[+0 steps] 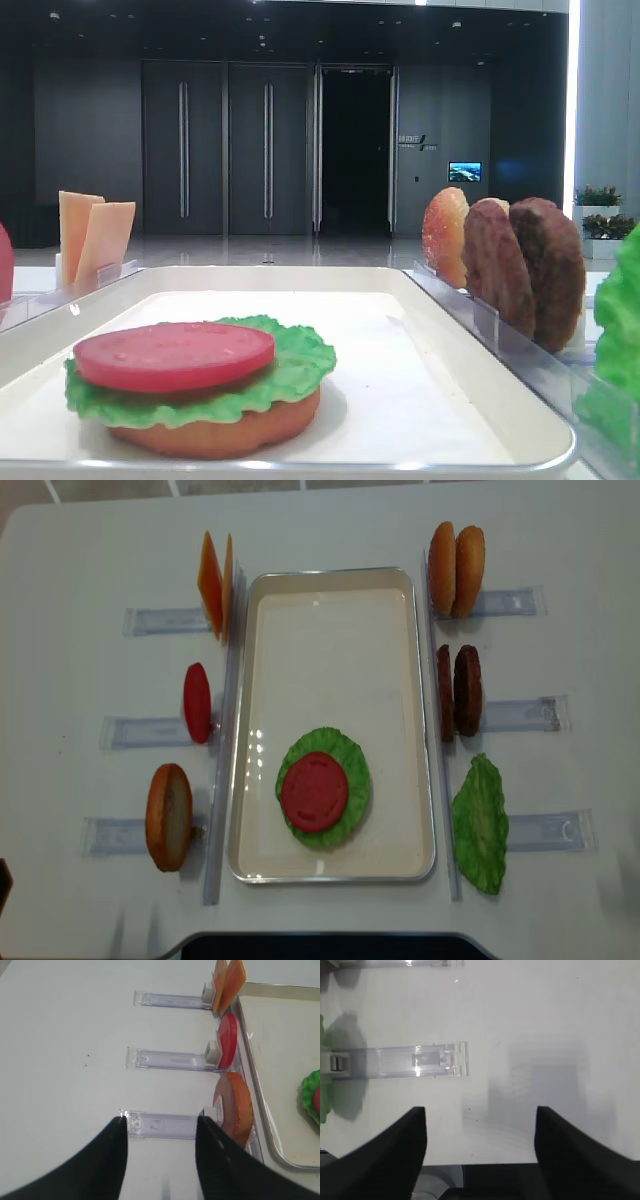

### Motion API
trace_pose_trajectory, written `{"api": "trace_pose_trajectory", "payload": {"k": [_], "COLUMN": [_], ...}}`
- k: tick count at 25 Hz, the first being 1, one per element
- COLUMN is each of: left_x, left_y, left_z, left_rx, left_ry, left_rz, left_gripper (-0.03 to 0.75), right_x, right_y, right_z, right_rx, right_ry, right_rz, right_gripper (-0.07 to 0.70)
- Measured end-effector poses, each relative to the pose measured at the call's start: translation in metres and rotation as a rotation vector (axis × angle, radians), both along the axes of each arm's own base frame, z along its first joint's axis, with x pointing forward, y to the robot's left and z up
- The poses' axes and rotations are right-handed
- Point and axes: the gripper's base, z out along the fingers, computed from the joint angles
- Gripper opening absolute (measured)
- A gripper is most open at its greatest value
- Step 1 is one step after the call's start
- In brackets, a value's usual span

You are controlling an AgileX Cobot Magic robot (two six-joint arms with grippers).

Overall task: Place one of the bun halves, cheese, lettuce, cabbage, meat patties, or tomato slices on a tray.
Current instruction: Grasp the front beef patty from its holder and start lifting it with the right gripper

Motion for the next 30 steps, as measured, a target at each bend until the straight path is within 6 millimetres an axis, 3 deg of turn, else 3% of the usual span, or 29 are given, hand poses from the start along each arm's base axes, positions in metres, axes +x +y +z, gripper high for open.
{"api": "trace_pose_trajectory", "payload": {"k": [14,24,30], "left_x": [0.000,0.000,0.000], "left_y": [0.000,0.000,0.000], "left_z": [0.000,0.000,0.000], "left_rx": [0.000,0.000,0.000], "left_ry": [0.000,0.000,0.000], "left_rz": [0.000,0.000,0.000], "left_gripper": [0.345,0.345,0.345], "right_x": [0.120,0.162,0.169], "right_y": [0.000,0.002,0.019], "right_z": [0.024,0.026,0.026], "right_rx": [0.001,0.015,0.037], "right_ry": [0.154,0.169,0.148], "right_rz": [-0.001,-0.001,-0.014], "right_gripper": [0.470,0.470,0.470]}}
